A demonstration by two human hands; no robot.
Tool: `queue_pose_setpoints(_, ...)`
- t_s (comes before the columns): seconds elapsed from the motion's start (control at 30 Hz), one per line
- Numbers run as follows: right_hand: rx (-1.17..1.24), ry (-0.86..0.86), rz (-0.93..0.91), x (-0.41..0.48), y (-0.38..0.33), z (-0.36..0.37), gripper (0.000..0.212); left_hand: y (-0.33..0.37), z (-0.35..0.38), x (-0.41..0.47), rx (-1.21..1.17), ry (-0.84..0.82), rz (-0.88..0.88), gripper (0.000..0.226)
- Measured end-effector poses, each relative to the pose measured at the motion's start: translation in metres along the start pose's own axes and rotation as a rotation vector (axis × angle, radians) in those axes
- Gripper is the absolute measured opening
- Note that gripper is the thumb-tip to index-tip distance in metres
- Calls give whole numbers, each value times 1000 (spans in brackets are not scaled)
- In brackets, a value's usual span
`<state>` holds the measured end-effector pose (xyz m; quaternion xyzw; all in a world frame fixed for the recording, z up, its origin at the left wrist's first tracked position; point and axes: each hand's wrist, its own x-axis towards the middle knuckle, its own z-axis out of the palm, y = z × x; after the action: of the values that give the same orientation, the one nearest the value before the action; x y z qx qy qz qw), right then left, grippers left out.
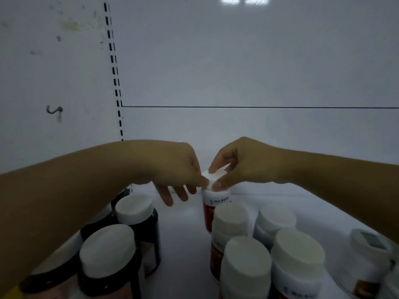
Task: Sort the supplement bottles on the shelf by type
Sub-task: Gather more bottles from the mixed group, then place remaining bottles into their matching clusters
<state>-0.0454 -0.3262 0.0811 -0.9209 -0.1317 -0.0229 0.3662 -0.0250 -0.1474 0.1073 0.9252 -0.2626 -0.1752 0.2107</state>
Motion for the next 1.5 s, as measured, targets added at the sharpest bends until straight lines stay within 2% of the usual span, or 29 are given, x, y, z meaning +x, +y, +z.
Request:
queue_pose_setpoints(0.1, 1, -9, 21, 1, 12, -2, 29, 8, 11, 13, 8, 48, -29, 34)
queue_pose_setpoints(0.23, 15, -67, 3, 1, 16, -6, 28, 7, 15, 19, -70, 108, 32, 44)
queue_pose_setpoints(0.4, 35, -104, -39, -7, 15, 4, 24, 1, 18, 17, -4, 116, 82, 13)
queue_pose_setpoints(0.63, -21, -158, 21, -14, 6, 4, 17, -2, 18, 15, 114, 72, 118, 14)
queue_pose_setpoints(0.77, -127, -87, 33, -26, 1, 2, 24, 2, 12, 13, 375, 71, 222, 24)
queue_pose_setpoints(0.87, -438, 67, 62, -39, 15, -11, 42, 6, -1, 18, 481, 67, 222, 46)
queue_pose_setpoints(1.0, -780, 231, 210, -80, 50, -44, 56, 14, -6, 33, 953, 251, 210, 63)
queue_pose_setpoints(1.07, -807, 255, 287, -109, 67, -62, 57, 33, 1, 39, 930, 302, 279, 63)
queue_pose_setpoints(1.2, -784, 299, 403, -174, 96, -94, 57, 110, 34, 51, 683, 260, 407, 64)
queue_pose_setpoints(1.37, -789, 326, 444, -272, 134, -126, 57, 239, 121, 59, 505, 205, 617, 64)
queue_pose_setpoints(1.5, -788, 364, 441, -342, 163, -157, 56, 321, 178, 66, 437, 181, 671, 61)
